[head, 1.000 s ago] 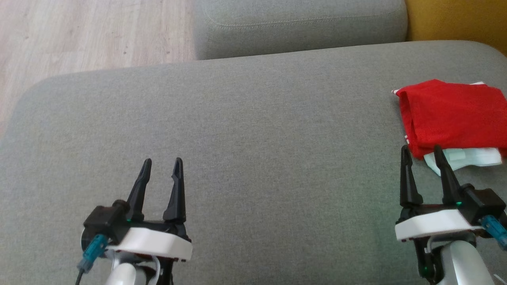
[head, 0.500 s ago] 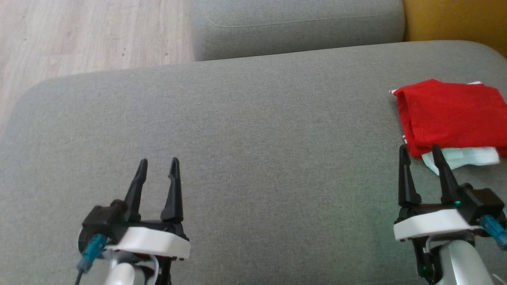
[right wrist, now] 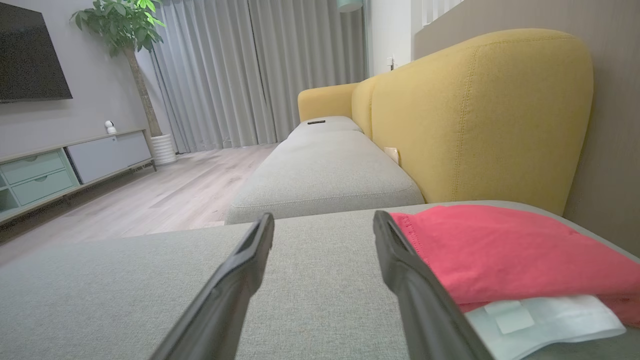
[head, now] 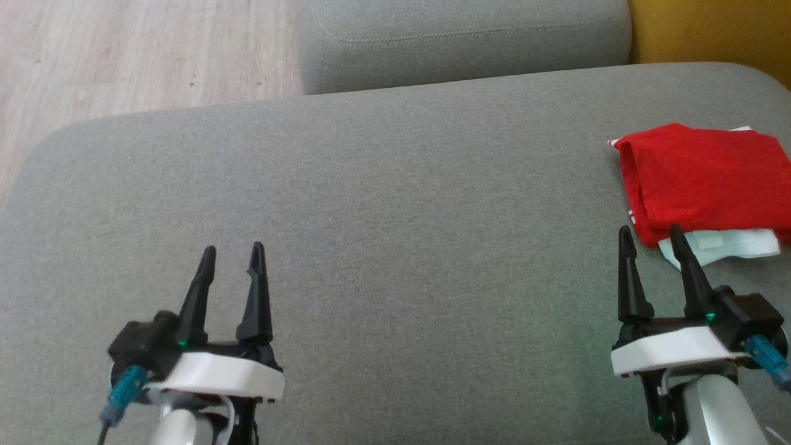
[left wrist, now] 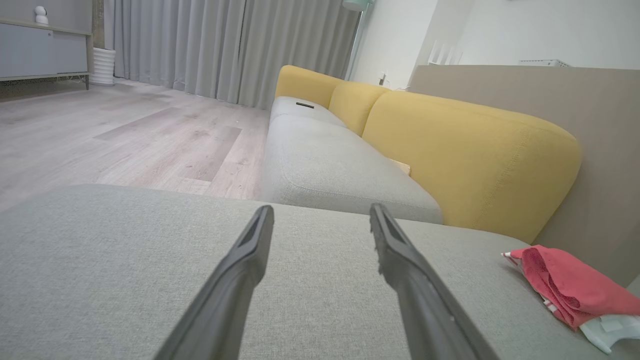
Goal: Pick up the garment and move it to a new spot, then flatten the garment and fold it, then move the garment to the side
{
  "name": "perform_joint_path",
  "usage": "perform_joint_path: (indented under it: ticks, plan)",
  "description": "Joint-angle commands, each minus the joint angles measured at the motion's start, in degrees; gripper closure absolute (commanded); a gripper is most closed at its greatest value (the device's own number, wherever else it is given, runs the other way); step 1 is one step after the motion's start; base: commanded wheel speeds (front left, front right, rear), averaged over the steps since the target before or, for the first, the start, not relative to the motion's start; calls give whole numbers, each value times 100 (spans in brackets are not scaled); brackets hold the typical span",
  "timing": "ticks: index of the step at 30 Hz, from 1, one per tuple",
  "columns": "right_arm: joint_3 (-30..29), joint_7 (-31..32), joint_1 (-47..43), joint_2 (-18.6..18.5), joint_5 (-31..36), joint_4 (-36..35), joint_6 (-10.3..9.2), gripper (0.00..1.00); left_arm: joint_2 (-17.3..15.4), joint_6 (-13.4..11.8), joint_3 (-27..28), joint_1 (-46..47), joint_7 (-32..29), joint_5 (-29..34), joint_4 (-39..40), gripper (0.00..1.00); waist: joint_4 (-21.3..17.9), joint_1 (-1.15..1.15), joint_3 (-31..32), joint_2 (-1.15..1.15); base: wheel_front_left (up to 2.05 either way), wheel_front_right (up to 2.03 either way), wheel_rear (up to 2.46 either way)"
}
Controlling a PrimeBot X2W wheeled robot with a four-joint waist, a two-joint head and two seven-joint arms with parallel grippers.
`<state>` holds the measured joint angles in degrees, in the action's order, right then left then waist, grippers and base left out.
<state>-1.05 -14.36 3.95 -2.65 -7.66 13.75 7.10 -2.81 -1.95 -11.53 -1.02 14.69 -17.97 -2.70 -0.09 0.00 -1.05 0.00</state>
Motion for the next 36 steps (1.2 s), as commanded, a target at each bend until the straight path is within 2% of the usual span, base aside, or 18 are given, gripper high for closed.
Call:
perform_joint_path:
  ticks: [1, 8, 9, 16, 36]
  plan:
    - [152, -63, 153, -23, -35, -212, 39, 0, -7, 4, 263, 138, 31, -67, 208, 0, 1, 0, -3, 0, 0, 0, 0]
    - [155, -63, 154, -23, -32, -191, 39, 0, -7, 57, 301, 130, 31, -298, 138, 0, 3, 0, -1, 0, 0, 0, 0]
    - [10, 0, 0, 0, 0, 0, 0, 100, 1, 46, 102, -5, 0, -296, -49, 100, 3, 0, -2, 0, 0, 0, 0]
    - [-7, 73, -28, 7, -215, 237, -4, 100, -3, 62, 113, -48, -40, -492, -293, 100, 3, 0, 0, 0, 0, 0, 0]
    - [-86, 396, 0, 2, -1574, 188, 3, 100, -74, 210, 302, 89, -315, -1713, -459, 100, 4, 0, 15, 0, 0, 0, 0]
